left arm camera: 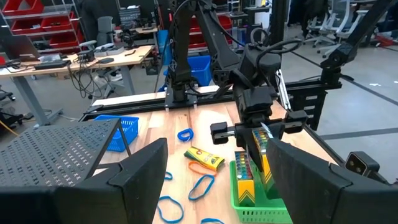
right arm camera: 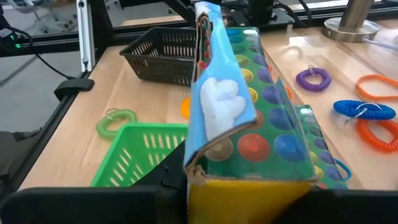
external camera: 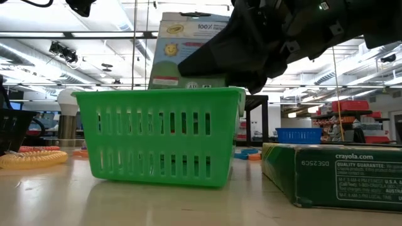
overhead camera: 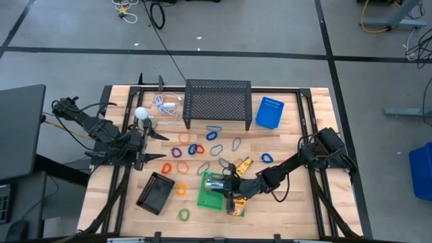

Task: Pick & Place Office Desk Supplies
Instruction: Put the crayon box into the green bin

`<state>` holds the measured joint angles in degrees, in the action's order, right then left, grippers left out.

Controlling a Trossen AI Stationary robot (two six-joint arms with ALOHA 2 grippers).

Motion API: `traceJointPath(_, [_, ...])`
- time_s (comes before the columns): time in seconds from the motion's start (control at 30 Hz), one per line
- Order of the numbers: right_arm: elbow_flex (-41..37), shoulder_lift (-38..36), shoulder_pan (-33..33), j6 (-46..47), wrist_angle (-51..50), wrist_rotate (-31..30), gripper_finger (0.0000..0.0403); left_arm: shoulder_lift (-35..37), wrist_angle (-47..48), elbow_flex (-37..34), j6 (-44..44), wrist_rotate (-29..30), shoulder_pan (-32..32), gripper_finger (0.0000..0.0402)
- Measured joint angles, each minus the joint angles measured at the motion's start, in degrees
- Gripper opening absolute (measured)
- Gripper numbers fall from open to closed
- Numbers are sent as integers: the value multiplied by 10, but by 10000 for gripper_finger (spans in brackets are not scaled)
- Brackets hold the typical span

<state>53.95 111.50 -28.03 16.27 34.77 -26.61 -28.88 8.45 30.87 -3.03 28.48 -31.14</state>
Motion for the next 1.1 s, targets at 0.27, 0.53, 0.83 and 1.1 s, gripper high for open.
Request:
traceJointPath(0.27, [0, 0, 1, 29, -29, 2, 96, 0, 0, 0, 0, 0, 0, 283])
traceJointPath(0.53, [0, 0, 6, 42, -33, 9, 97, 0, 0, 0, -4, 0, 0, 283])
traceJointPath(0.83, [0, 0, 17, 60, -46, 22, 164, 0, 0, 0, -4, 0, 0, 283])
traceJointPath(1.1, [0, 0, 14, 48, -43, 23, 174, 0, 0, 0, -4, 0, 0, 283])
